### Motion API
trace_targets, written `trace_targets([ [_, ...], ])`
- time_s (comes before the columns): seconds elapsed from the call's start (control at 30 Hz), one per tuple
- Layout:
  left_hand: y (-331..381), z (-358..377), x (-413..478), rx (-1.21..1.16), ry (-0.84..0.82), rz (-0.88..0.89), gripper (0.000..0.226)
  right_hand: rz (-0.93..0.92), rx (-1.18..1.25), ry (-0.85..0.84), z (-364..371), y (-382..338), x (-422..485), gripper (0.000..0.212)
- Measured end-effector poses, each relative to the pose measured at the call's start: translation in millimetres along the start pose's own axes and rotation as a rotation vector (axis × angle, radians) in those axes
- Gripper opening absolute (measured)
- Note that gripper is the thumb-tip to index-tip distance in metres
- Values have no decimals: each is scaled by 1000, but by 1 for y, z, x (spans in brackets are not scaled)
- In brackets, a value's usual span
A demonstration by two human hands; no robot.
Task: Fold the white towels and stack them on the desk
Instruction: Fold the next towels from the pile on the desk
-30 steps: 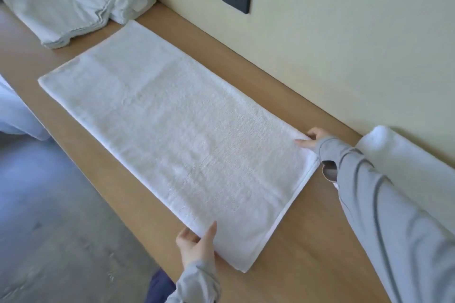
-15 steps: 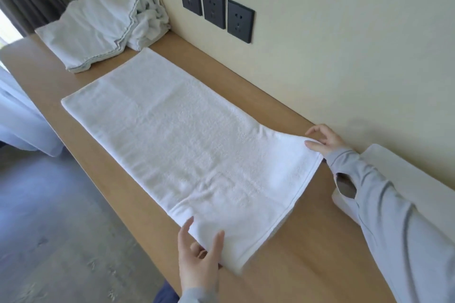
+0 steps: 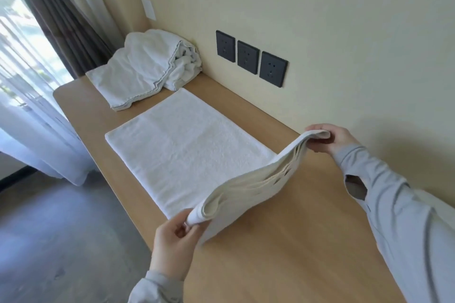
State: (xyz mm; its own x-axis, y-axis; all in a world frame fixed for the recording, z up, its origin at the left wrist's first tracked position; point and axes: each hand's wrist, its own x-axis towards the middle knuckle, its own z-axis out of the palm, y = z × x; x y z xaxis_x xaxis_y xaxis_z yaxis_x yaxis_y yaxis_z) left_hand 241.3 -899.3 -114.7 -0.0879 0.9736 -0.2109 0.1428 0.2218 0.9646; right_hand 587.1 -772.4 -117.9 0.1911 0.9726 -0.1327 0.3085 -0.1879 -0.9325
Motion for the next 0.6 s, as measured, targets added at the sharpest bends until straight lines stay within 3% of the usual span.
trace_targets([
  [0.13, -3, -34, 44, 78, 105, 97, 57, -89, -74, 131, 29, -23, 27, 17],
  [0.23, -6, -63, 86, 116, 147, 159, 57, -144, -206, 173, 58, -43, 54, 11],
  [0.4, -3, -121, 161, 95, 113, 273, 44, -273, -500, 292, 132, -94, 122, 22],
  [0.53, -6, -170, 226, -13, 139, 172, 33, -267, -389, 224, 216, -134, 186, 15],
  [0.6, -14, -192, 262, -85, 173, 71, 36, -205, -381, 196, 262, -140, 223, 25],
])
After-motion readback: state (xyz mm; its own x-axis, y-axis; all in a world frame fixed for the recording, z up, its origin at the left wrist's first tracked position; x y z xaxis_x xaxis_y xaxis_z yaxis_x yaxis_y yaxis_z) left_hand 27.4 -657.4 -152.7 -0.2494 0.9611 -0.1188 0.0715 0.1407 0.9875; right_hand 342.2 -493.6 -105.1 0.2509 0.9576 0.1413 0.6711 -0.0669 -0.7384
